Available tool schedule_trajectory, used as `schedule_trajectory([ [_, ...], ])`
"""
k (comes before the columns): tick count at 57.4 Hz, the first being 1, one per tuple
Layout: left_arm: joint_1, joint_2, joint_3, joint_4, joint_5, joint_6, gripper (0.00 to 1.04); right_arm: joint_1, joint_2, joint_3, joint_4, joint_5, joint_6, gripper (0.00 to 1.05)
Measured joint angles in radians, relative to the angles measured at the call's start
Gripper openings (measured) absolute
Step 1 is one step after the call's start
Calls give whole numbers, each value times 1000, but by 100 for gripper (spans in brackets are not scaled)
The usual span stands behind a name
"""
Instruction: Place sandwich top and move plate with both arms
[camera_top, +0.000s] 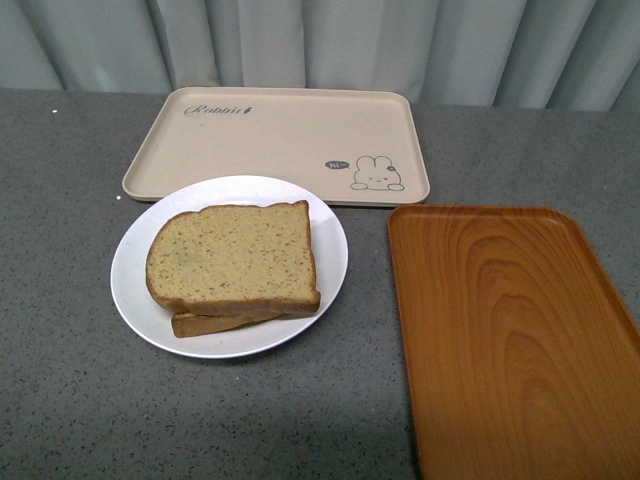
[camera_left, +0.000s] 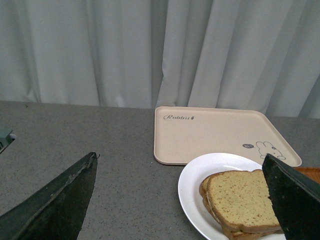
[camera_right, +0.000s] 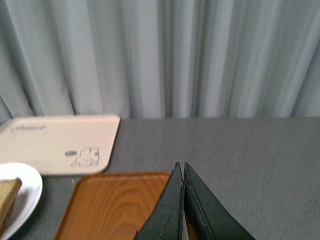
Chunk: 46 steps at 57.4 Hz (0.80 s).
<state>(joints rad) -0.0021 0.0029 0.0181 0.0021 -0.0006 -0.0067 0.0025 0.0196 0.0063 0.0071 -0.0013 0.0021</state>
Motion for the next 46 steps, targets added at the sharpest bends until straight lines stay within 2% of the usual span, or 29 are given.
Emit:
schedule_trajectory([
  [10,-5,12,5,-20,-23,-12,98,0,-14,0,-5,0,-2,3],
  [15,2,225,106,-266,-137,-173,98,0,-16,0,-6,0,-2,22],
  [17,17,315,109,-267,-140,-229,98,0,-16,0,-5,-1,-2,29],
  [26,27,593,116,-109,-119,-340,98,0,-16,0,-6,0,-2,54],
  [29,30,702,127,-37,-93,-373,98,0,-16,0,-6,0,-2,67],
  [39,43,1017,176,129,1,-418,98,0,-16,0,-6,0,-2,95],
  [41,48,1070,187,153,18,-422,98,0,-16,0,-6,0,0,98],
  [46,55,1200,215,216,45,-425,98,0,-16,0,-6,0,-1,95],
])
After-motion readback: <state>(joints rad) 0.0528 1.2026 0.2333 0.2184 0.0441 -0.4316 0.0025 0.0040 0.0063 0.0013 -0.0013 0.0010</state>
